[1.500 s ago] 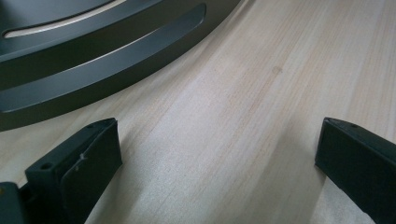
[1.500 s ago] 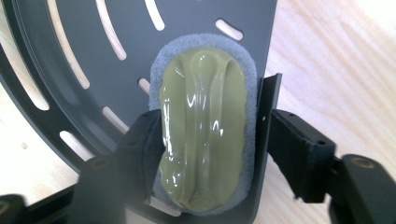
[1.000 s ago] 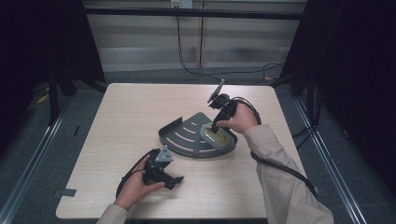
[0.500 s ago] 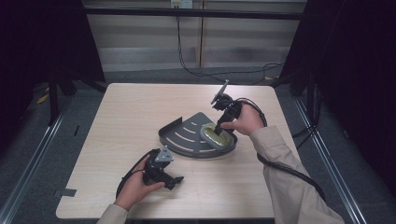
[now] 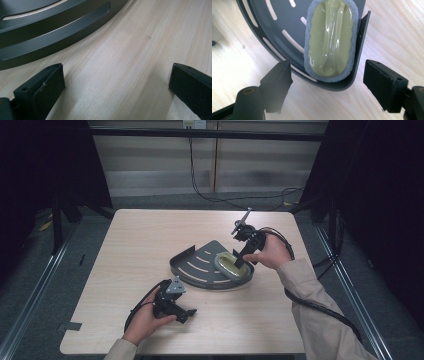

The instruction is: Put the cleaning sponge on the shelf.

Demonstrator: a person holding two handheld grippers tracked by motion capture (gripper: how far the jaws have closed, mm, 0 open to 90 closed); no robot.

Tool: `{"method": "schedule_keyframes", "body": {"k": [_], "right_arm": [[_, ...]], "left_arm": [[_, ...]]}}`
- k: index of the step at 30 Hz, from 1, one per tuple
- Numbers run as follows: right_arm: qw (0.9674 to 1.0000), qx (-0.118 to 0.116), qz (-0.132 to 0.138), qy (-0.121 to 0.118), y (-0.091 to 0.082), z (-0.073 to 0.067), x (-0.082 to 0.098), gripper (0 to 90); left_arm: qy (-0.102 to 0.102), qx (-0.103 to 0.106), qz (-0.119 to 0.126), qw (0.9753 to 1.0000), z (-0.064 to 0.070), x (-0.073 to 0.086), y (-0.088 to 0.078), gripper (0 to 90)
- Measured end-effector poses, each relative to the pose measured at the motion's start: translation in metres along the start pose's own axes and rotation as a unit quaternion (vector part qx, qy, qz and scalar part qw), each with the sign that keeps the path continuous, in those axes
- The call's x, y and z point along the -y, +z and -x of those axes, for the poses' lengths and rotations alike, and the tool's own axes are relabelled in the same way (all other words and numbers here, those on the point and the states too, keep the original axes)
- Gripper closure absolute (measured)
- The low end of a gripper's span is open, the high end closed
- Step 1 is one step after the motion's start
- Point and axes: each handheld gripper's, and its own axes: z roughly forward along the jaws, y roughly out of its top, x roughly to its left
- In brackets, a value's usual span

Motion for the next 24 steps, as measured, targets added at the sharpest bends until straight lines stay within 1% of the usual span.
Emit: {"method": "schedule_keyframes", "body": {"k": [1, 4, 7, 9, 15, 17, 18, 22, 24], "right_arm": [[1.0000, -0.003, -0.002, 0.004, -0.001, -0.001, 0.001, 22.4], [1.0000, -0.002, -0.004, -0.001, -0.002, -0.001, 0.006, 22.3], [1.0000, -0.001, -0.007, -0.004, -0.004, -0.001, 0.010, 22.3], [1.0000, -0.005, -0.005, -0.002, -0.007, -0.002, 0.012, 22.2], [0.9998, -0.007, -0.006, -0.015, -0.011, -0.005, 0.019, 21.4], [0.9998, -0.009, -0.007, -0.015, -0.011, -0.008, 0.021, 21.4], [0.9998, -0.008, -0.006, -0.020, -0.010, -0.008, 0.023, 21.4], [0.9996, -0.015, -0.005, -0.024, -0.009, -0.011, 0.029, 21.4], [0.9994, -0.013, -0.013, -0.029, -0.010, -0.012, 0.031, 21.3]], "left_arm": [[0.001, 0.002, -0.001, 1.0000, 0.000, 0.000, 0.000, 0.0], [0.000, 0.002, 0.000, 1.0000, 0.000, 0.000, 0.000, 0.0], [0.003, 0.003, -0.003, 1.0000, -0.001, 0.000, 0.000, 0.0], [0.003, 0.002, -0.003, 1.0000, -0.001, 0.000, 0.000, 0.0], [0.002, -0.001, -0.002, 1.0000, 0.000, 0.000, 0.000, 0.0], [0.002, -0.001, -0.002, 1.0000, 0.000, 0.000, 0.000, 0.0], [0.001, -0.002, 0.000, 1.0000, 0.000, 0.000, 0.000, 0.0], [0.001, -0.002, 0.000, 1.0000, 0.000, 0.000, 0.000, 0.0], [0.001, -0.002, 0.000, 1.0000, 0.000, 0.000, 0.000, 0.0]]}}
